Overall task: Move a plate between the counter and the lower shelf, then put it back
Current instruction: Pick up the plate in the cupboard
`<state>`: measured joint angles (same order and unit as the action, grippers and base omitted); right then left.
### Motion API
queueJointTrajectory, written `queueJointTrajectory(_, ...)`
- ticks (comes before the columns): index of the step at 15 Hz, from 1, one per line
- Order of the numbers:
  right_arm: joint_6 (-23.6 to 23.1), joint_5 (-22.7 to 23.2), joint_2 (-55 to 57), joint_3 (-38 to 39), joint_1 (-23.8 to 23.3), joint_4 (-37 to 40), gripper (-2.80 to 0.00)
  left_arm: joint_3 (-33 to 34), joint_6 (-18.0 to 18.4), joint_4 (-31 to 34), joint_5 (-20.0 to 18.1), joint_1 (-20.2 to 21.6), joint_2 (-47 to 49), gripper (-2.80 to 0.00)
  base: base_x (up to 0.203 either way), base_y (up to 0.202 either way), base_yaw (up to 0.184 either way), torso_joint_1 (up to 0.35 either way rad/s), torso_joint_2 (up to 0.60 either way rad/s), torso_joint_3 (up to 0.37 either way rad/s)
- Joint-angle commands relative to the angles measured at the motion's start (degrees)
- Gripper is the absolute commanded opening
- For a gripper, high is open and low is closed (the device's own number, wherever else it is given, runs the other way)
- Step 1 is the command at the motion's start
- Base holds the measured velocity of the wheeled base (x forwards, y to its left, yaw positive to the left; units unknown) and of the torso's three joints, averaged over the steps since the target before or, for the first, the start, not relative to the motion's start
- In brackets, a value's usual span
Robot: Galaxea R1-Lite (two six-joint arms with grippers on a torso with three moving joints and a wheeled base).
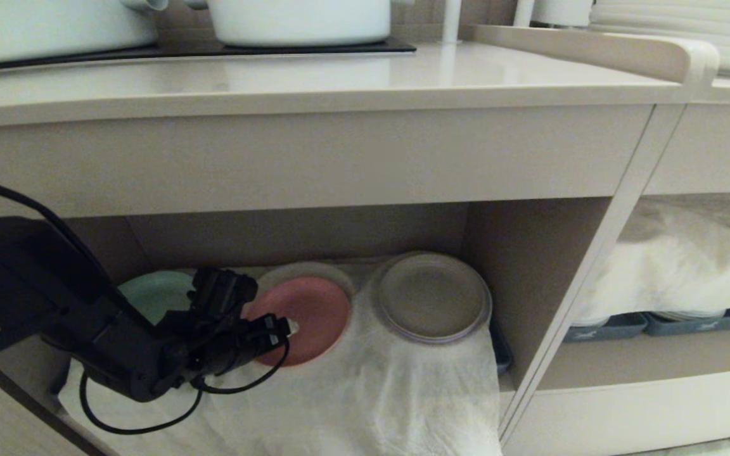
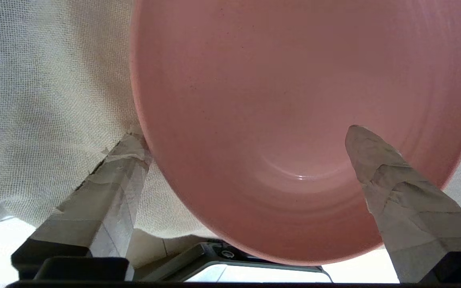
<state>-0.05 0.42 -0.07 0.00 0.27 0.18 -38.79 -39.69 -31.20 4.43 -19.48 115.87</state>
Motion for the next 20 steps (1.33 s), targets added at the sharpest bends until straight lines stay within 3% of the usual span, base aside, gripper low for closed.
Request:
queueJointTrajectory(1,0.0,0.0,0.1,0.0,0.0,0.0,-2.8,-0.7,-0.2,-0.1,0.1,0.1,0.3,0.0,0.0,0.0,0.0,0.0,0.0,0.0)
queueJointTrajectory(9,0.0,0.0,0.1,0.0,0.0,0.0,-2.8,-1.6,0.1,-0.4,0.4,0.1,1.0,0.0,0.0,0.0,0.0,0.0,0.0,0.0)
queueJointTrajectory(10,0.0,0.0,0.1,0.0,0.0,0.1,-2.8,-1.6,0.2,-0.5,0.5,0.1,1.1,-2.8,0.0,0.0,0.0,0.0,0.0,0.0)
queueJointTrajectory(20,0.0,0.0,0.1,0.0,0.0,0.0,-2.8,-1.0,0.2,0.0,0.7,0.4,0.8,-2.8,0.0,0.0,0.0,0.0,0.0,0.0)
